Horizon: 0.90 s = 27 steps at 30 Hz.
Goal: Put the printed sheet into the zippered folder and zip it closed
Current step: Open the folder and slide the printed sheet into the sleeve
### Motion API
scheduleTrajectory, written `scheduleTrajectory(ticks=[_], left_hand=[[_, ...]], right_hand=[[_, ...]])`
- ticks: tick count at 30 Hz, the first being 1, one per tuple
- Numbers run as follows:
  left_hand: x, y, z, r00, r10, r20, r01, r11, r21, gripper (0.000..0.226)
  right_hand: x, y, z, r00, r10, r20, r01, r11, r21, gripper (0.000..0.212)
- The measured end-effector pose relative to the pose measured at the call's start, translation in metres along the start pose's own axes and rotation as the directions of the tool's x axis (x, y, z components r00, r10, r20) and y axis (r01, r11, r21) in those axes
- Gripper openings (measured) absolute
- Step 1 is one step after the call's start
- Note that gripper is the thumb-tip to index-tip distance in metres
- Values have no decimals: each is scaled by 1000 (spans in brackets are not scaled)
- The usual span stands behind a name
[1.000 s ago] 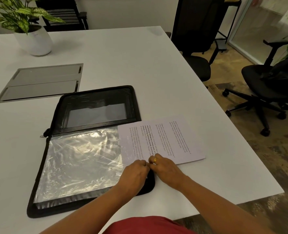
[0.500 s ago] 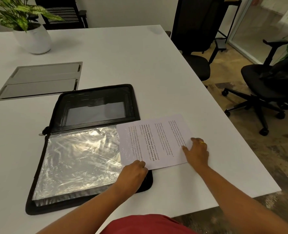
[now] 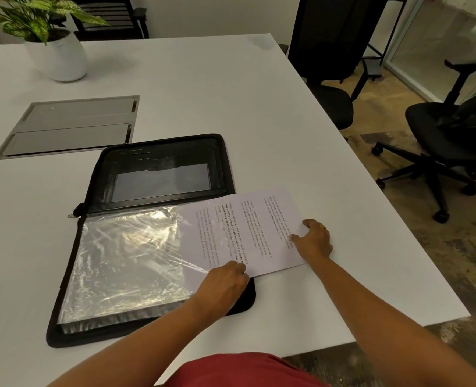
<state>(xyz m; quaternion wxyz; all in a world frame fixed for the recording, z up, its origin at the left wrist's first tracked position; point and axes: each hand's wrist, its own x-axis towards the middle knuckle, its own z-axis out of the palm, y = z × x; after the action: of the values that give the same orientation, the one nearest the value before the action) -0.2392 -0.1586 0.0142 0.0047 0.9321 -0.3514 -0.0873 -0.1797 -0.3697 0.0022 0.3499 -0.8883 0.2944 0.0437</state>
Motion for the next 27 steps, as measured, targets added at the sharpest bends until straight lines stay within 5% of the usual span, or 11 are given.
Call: scheduleTrajectory(ticks=[27], left_hand=[[0, -3, -14, 999, -4, -53, -1, 995, -97, 30]], right_hand=[[-63, -56, 56, 968, -111, 225, 46, 961, 274, 32]])
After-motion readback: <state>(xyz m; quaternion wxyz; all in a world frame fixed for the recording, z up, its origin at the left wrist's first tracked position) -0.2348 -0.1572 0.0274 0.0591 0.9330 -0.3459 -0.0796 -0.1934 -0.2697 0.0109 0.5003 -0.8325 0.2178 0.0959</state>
